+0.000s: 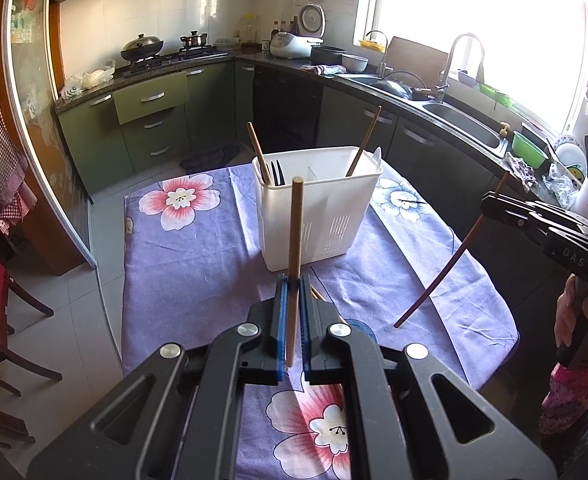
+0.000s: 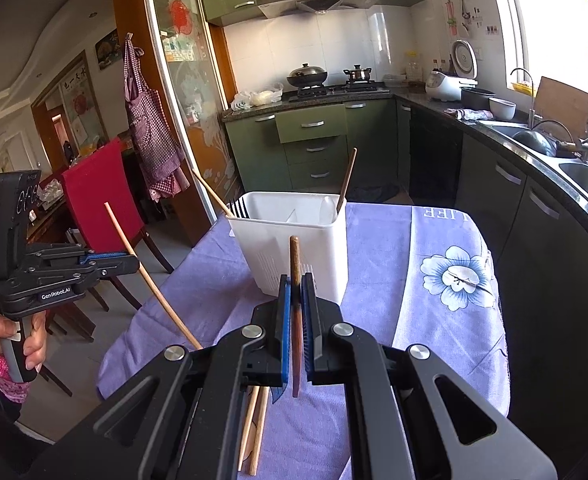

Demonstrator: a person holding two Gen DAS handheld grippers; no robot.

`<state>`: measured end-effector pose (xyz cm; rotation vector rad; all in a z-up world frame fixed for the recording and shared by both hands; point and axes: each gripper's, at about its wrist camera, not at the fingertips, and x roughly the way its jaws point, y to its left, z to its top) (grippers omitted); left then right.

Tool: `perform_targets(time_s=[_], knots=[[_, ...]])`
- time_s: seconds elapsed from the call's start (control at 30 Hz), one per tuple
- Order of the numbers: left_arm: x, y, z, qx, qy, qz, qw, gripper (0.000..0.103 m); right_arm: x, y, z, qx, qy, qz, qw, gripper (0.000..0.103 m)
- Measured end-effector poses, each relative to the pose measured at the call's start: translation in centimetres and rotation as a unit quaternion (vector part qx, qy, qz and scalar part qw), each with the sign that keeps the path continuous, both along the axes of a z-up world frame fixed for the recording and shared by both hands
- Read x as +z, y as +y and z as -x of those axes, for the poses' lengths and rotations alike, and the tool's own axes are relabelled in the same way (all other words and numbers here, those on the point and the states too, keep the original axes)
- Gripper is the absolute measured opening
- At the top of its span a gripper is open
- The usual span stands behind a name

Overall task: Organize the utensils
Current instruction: 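Insert the chopstick into the white holder with the left gripper while the right inserts its chopstick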

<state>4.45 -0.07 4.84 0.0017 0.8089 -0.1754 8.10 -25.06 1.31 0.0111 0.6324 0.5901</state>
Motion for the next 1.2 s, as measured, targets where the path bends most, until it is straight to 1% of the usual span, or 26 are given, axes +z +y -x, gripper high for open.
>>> perform_targets(time_s=[0.17,0.47,0.63,0.77,0.87,0.97,1.03,1.1,1.2], knots=[[1.5,-0.2,-0.6,-0.009,-0.001,0.012,0.9999,0.006,1.6,0.5,-0.2,0.007,-0.013,0.002,1.000,0.006],[6.9,-2.1,-2.6,-0.042,-0.022,0.019,0.9987,0.006,6.0,1.7,-1.5,0.022,-0.041,0.005,0.999,0.006],[10.6,-3.4,-3.8,-0.050,-0.053,0.011,0.9973,0.006,9.8,2.6,-3.1,0.026,-0.064,0.003,0.998,0.006],[13.4,-3.8,-4.9,-0.045,-0.080,0.007,0.9958,0.006,13.0,3.4,-4.7,0.029,-0.080,-0.009,0.996,0.006],[14.8,-3.8,-6.3,-0.034,-0.094,0.005,0.9950,0.006,15.0,4.1,-6.3,0.022,-0.091,-0.018,0.995,0.006],[15.2,-3.5,-7.9,-0.019,-0.107,0.002,0.9941,0.006,16.3,4.4,-8.2,0.014,-0.096,-0.029,0.995,0.006],[15.0,-3.3,-9.2,-0.009,-0.112,0.001,0.9937,0.006,16.6,4.7,-9.4,0.009,-0.095,-0.035,0.995,0.006],[14.5,-3.0,-10.6,-0.003,-0.111,0.005,0.9938,0.006,16.4,5.0,-10.8,-0.001,-0.094,-0.033,0.995,0.006],[13.2,-2.9,-12.3,0.001,-0.103,0.008,0.9947,0.006,15.0,5.6,-12.9,-0.014,-0.086,-0.019,0.996,0.006]])
